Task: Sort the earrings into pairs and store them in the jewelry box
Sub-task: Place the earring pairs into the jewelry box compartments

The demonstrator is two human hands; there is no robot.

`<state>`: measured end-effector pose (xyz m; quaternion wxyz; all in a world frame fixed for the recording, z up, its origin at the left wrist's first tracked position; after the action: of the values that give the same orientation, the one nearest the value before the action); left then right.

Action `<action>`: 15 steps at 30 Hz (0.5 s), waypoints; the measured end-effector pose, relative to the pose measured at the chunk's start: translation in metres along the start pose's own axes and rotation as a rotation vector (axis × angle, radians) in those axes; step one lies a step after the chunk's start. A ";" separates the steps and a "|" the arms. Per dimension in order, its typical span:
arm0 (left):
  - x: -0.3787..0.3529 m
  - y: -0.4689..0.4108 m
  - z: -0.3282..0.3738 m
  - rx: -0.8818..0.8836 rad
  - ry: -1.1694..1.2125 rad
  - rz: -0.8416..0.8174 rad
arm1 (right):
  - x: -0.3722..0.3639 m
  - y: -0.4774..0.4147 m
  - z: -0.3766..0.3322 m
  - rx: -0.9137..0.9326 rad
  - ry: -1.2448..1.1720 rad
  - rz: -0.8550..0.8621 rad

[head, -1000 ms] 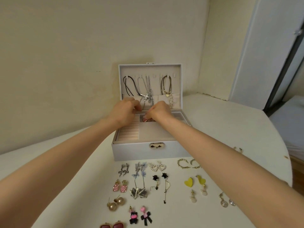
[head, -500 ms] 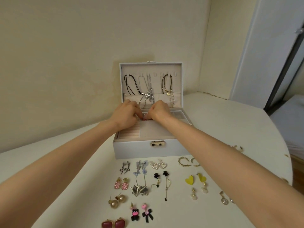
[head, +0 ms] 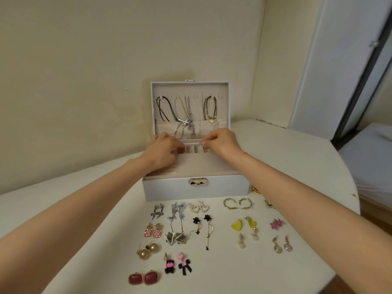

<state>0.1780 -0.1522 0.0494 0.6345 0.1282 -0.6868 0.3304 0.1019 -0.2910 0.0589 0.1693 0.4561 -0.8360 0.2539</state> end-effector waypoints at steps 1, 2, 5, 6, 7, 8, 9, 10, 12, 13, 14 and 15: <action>-0.003 0.000 0.002 -0.005 -0.007 -0.023 | 0.002 0.002 0.002 0.002 0.015 -0.004; -0.004 0.000 0.002 -0.009 0.002 -0.034 | 0.004 0.003 0.004 0.003 0.029 -0.006; -0.003 0.000 0.002 -0.010 0.031 -0.038 | 0.008 0.008 0.009 0.007 0.025 -0.004; -0.002 0.000 0.002 -0.001 0.022 -0.033 | 0.009 0.009 0.010 0.008 0.021 -0.005; -0.002 0.000 0.002 0.016 0.013 -0.026 | 0.010 0.011 0.011 0.007 0.021 -0.010; -0.001 0.000 0.002 0.038 0.002 -0.020 | 0.010 0.013 0.011 0.006 0.018 -0.016; -0.001 0.000 0.003 0.058 -0.017 -0.010 | 0.010 0.014 0.012 0.004 0.009 -0.022; -0.001 0.000 0.004 0.070 -0.045 0.003 | 0.011 0.016 0.011 0.006 0.001 -0.028; 0.001 -0.002 0.004 0.089 -0.098 0.040 | 0.011 0.018 0.011 0.015 -0.006 -0.038; 0.002 -0.004 0.003 0.099 -0.109 0.057 | 0.011 0.018 0.011 0.020 -0.007 -0.042; 0.002 -0.006 0.002 0.106 -0.111 0.068 | 0.011 0.019 0.011 0.025 -0.007 -0.045; 0.003 -0.008 0.002 0.110 -0.106 0.074 | 0.011 0.019 0.011 0.029 -0.005 -0.045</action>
<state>0.1806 -0.1584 0.0543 0.5769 0.1547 -0.7045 0.3834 0.0793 -0.2963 0.0509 0.1664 0.4778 -0.8221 0.2612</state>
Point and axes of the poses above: each hand's wrist, its own y-axis away from the middle knuckle, its own x-axis out of the back of the hand, z = x × y, the point moved 7 cm from there along -y, towards the middle knuckle, and after that the axes turned 2 degrees about -y, right-handed, at the moved point
